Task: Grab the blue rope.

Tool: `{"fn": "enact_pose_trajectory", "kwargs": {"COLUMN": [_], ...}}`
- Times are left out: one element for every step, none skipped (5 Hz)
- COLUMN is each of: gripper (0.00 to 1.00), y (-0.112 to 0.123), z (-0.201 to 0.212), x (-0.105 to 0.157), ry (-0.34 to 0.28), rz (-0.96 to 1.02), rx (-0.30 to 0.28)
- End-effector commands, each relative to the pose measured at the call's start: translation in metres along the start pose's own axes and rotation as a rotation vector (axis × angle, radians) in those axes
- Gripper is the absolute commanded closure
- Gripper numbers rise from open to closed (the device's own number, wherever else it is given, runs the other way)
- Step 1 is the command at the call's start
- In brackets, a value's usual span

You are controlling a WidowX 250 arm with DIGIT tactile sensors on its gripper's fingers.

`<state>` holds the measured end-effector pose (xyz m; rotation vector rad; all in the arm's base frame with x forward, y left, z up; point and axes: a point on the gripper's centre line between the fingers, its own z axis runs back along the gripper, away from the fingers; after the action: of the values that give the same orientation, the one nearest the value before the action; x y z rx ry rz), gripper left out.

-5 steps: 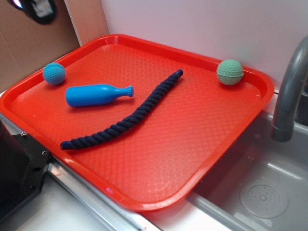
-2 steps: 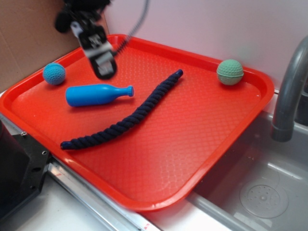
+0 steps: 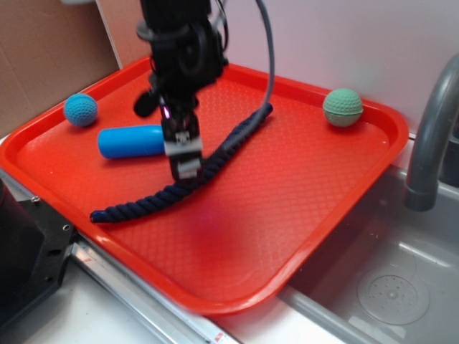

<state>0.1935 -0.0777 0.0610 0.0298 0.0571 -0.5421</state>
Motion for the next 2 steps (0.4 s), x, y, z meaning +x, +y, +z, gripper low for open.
{"fn": "enact_pose_trajectory", "kwargs": {"gripper": [0.00,0.18], "y": [-0.0090,-0.0107], "z": [-0.0298,-0.0391], "x": [0.0054,0.0051], "ry": [-0.002,-0.006], "rz": [-0.047,-0.029], "rx": [0.014,0.012]}}
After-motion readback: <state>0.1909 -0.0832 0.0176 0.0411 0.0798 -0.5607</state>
